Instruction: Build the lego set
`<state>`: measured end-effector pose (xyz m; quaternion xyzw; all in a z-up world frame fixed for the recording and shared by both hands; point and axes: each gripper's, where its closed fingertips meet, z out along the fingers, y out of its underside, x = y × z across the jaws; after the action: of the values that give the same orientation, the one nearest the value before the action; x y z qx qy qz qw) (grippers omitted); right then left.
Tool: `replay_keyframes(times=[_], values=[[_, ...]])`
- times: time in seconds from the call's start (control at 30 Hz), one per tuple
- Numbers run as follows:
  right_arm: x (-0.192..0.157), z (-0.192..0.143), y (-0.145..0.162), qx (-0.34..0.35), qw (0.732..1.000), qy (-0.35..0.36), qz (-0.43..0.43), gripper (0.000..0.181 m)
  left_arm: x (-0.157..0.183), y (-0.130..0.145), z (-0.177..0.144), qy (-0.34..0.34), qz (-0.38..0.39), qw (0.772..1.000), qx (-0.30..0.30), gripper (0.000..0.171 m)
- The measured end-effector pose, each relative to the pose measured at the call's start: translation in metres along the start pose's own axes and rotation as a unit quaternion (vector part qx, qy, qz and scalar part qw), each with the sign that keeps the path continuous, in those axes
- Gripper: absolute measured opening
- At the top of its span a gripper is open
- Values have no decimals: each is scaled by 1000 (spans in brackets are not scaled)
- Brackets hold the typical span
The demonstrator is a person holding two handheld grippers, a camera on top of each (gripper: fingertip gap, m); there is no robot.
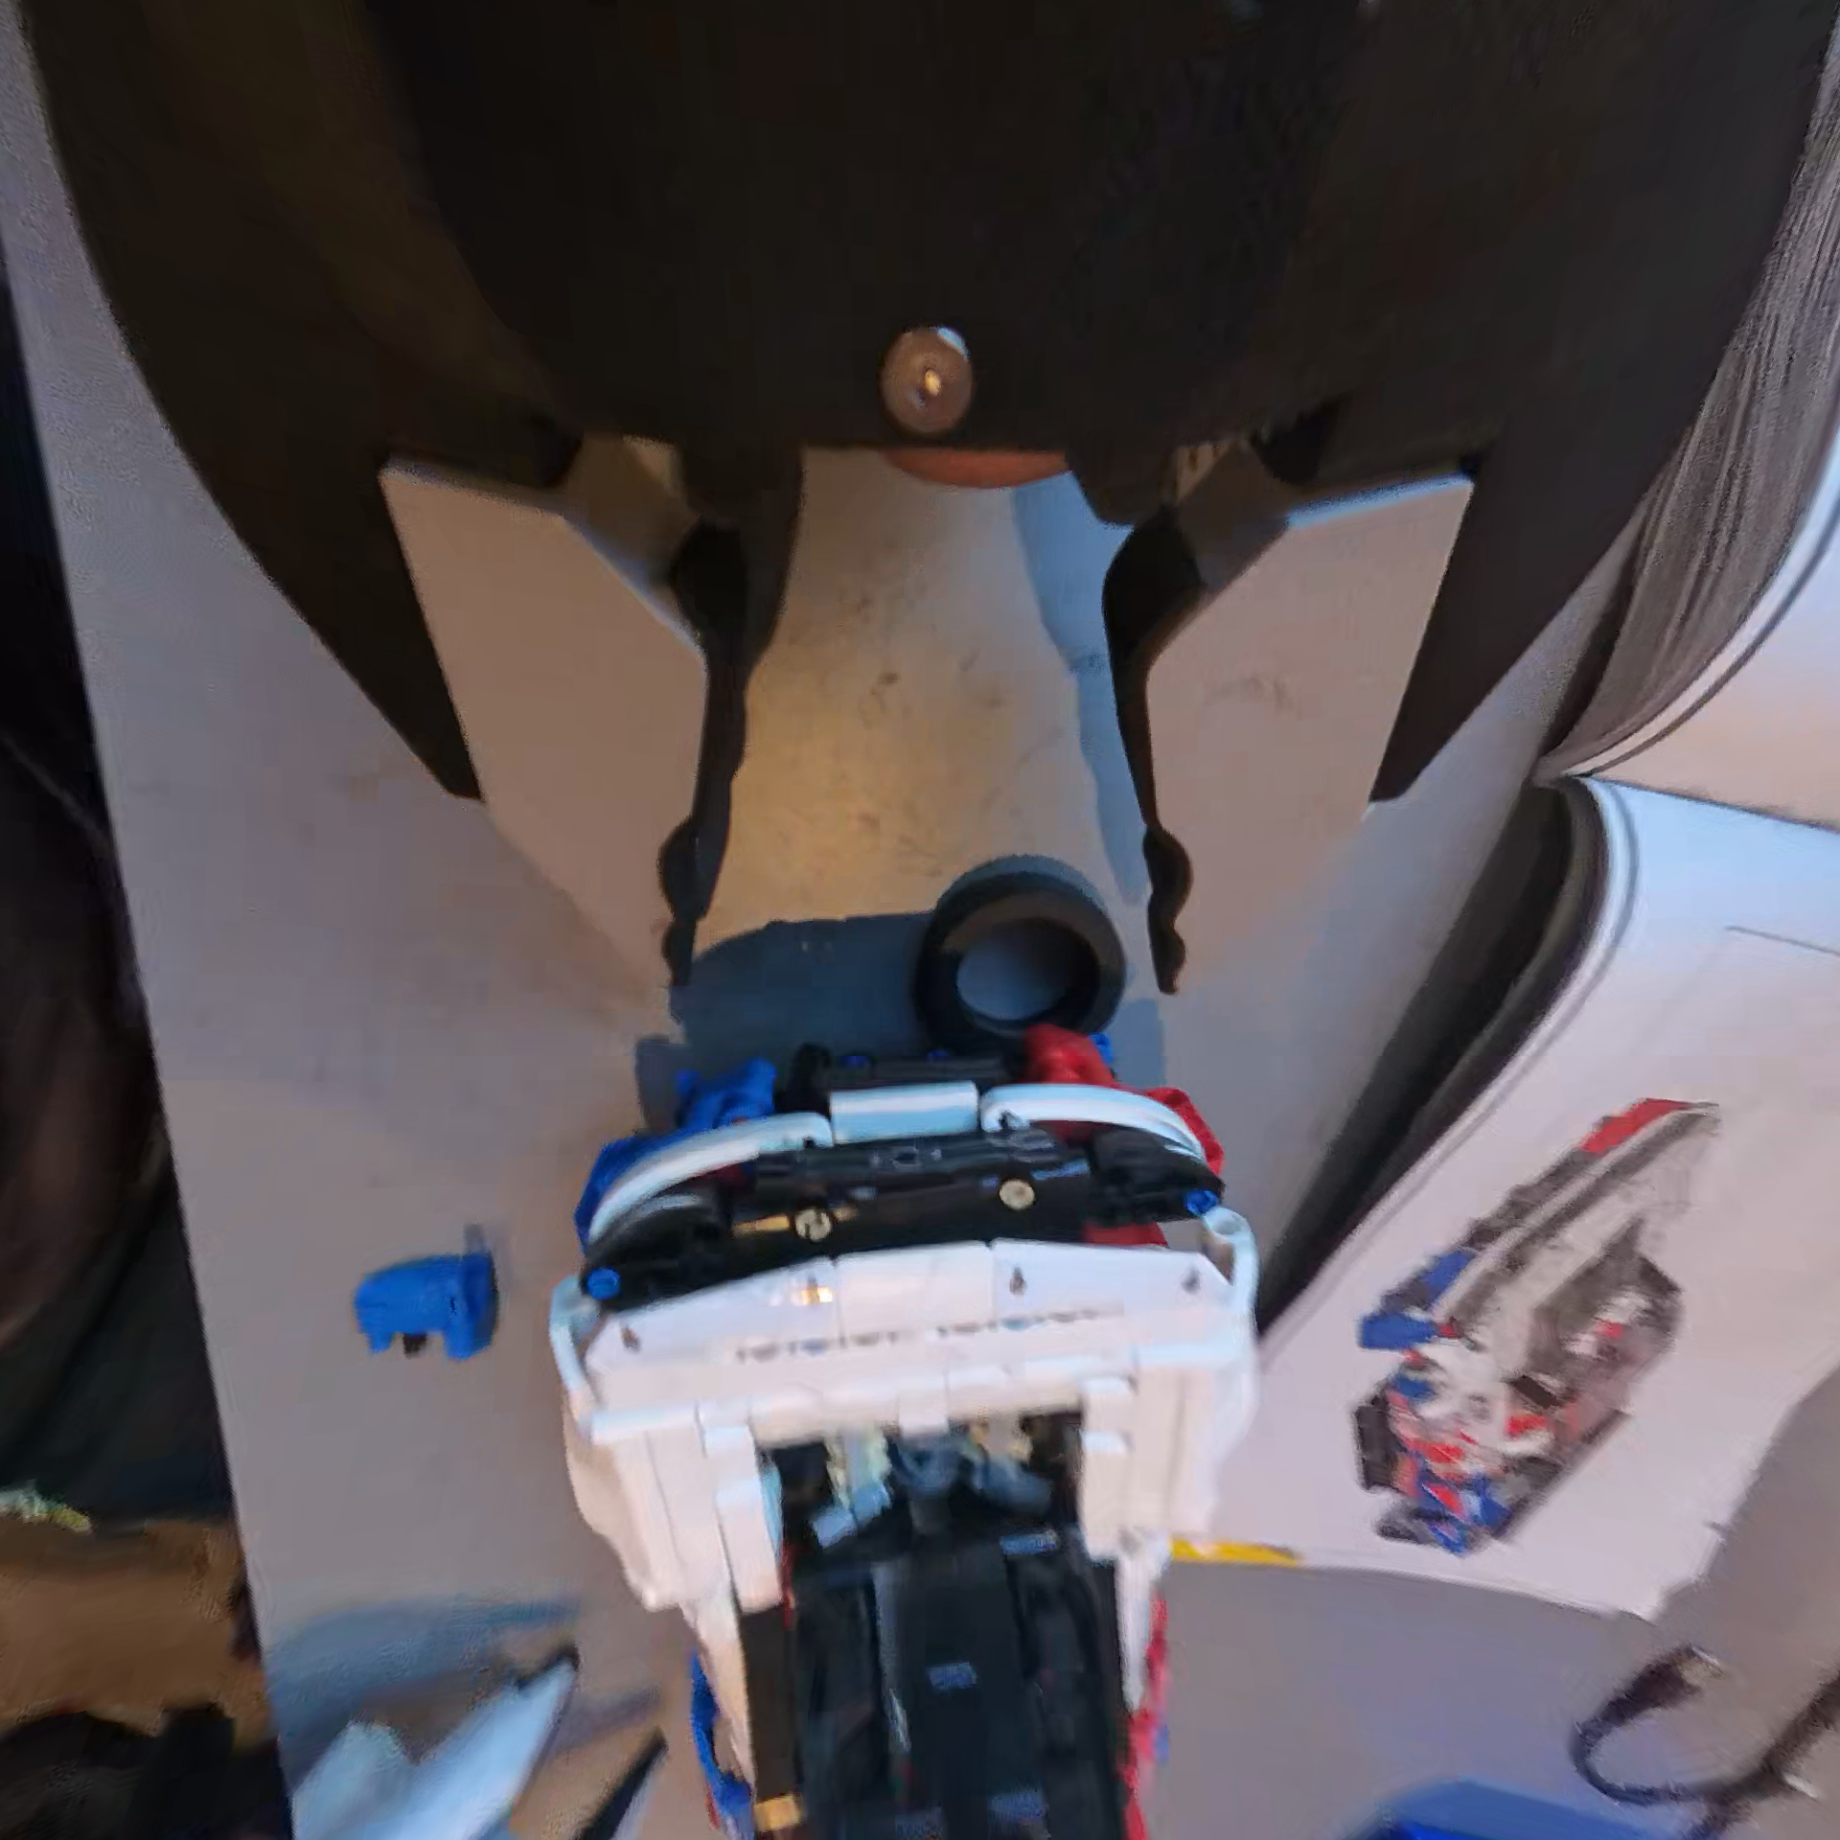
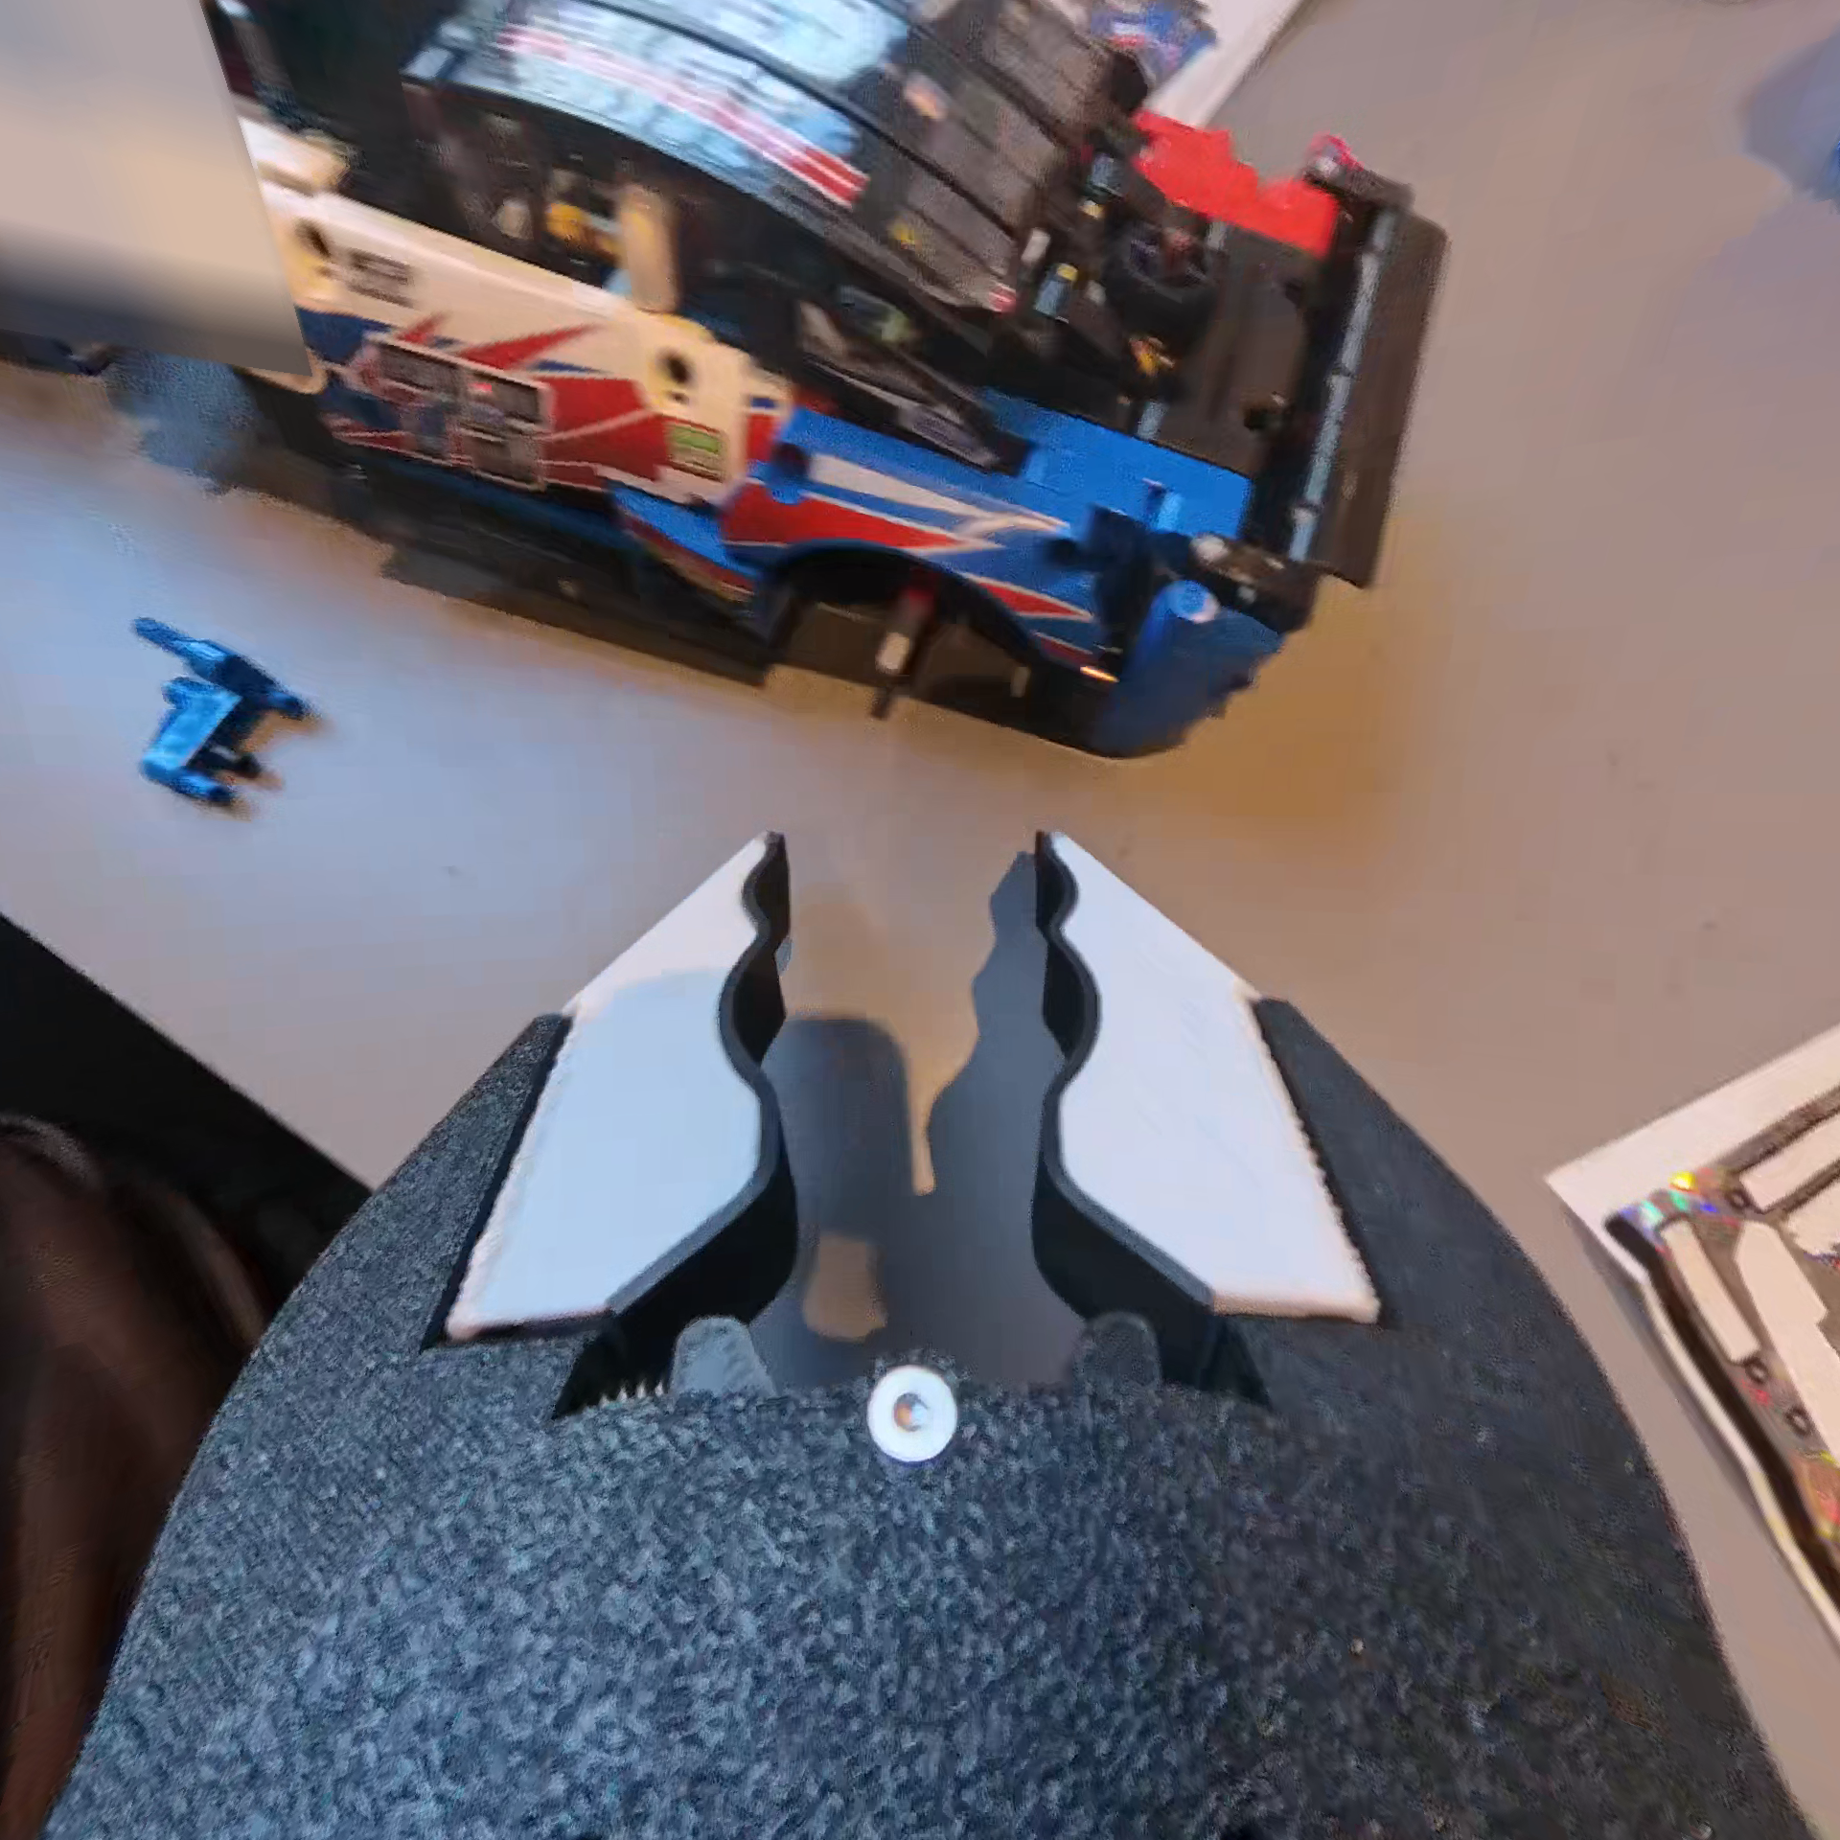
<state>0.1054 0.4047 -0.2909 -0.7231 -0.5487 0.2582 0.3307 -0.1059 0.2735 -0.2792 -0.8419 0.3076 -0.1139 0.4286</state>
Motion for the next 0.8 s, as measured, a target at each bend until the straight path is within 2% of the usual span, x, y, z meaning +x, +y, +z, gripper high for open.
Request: replay_keyframes(times=[0.1, 0.17, 0.27, 0.33, 0.53, 0.8], values=[[18, 5, 4, -16, 1000, 2, 13, 48, -3, 16, 7, 4, 19, 998, -52, 78], [16, 8, 4, -25, 1000, -14, 14, 47, -9, 14, 10, 1, 12, 999, -53, 68], [15, 10, -9, -9, 1000, -13, -18, 45, -13, 13, 15, 19, -5, 998, -60, 62], [16, 15, -13, -22, 999, -8, -35, 47, -22, 13, 14, 8, -5, 998, -60, 41], [21, 29, -17, -34, 997, 8, -73, 46, -34, 33, -10, -50, -51, 994, -78, 41], [26, 52, -34, -32, 995, -39, -91, 48, -5, 66, -58, -118, -120, 980, -103, 43]])
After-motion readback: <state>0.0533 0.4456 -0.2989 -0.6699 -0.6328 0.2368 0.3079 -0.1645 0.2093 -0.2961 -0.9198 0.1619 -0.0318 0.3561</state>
